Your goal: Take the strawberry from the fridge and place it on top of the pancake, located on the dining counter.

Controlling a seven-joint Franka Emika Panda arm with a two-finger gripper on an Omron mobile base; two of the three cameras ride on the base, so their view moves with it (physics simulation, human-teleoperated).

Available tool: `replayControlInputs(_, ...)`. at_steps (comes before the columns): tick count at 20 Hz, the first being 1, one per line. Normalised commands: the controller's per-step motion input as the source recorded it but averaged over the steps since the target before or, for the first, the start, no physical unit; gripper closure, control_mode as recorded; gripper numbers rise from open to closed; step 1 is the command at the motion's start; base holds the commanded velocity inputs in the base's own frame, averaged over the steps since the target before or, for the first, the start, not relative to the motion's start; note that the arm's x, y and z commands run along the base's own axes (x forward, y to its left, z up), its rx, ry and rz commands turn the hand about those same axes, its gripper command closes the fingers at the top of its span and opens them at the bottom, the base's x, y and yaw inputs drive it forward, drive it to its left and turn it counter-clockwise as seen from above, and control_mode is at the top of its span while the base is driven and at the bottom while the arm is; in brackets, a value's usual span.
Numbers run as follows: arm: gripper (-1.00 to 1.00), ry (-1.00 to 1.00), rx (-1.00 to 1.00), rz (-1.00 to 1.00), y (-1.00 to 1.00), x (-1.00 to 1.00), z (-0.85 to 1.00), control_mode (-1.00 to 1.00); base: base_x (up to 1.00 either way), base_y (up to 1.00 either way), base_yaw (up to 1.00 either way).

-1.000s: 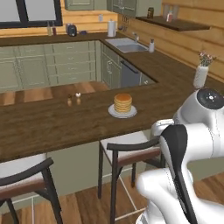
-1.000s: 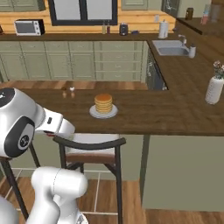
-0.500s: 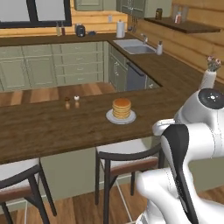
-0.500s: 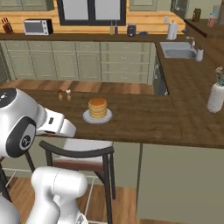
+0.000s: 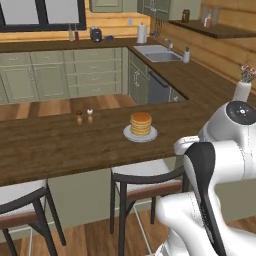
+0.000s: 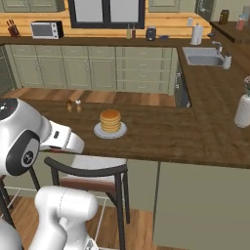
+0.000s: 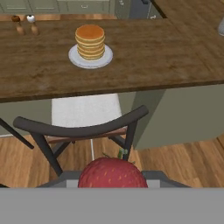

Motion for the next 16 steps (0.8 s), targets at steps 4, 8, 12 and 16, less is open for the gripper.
replayControlInputs(4,1.00,0.00,0.00,0.00,0.00,0.00,0.00,1.00,0.76,0.24,0.00)
replayControlInputs(8,1.00,0.00,0.00,0.00,0.00,0.00,0.00,1.00,0.66,0.22,0.00)
replayControlInputs(12,1.00,0.00,0.00,0.00,0.00,0.00,0.00,1.00,0.27,0.03,0.00)
replayControlInputs(16,1.00,0.00,0.00,0.00,0.00,0.00,0.00,1.00,0.27,0.02,0.00)
